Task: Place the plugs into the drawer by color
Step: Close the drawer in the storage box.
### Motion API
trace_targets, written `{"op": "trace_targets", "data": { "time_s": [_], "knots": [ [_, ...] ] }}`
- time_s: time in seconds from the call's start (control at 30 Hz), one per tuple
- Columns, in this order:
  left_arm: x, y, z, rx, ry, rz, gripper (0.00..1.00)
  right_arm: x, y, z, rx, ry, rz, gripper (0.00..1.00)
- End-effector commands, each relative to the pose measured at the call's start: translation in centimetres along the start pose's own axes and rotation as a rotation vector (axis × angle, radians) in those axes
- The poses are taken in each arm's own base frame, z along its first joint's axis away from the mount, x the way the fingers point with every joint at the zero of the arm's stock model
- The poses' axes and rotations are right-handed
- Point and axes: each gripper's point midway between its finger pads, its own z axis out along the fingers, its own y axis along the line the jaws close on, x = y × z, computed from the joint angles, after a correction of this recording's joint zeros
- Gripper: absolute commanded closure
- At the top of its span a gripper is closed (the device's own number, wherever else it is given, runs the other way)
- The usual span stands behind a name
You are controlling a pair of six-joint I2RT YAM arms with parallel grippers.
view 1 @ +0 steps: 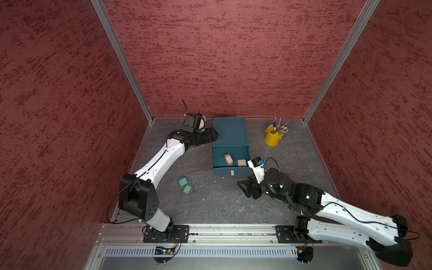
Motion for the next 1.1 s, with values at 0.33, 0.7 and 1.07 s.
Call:
{"op": "trace_targets", "data": {
  "time_s": [0.33,0.7,1.07],
  "knots": [
    [1.8,2.1,0.8,-0.059,0.045,0.026,0.24,-1.1,-0.3,1.6,0.061,-0.086,0.031,0.24],
    [1.9,2.1,0.8,-0.058,0.043,0.035,0.26,-2.7,1.1,2.4,-0.002,-0.185,0.054,0.24],
    [1.9,2.2,0.4,-0.068,0.043,0.056,0.26,-3.2,2.3,5.1,-0.003,-0.158,0.054,0.24]
  ]
}}
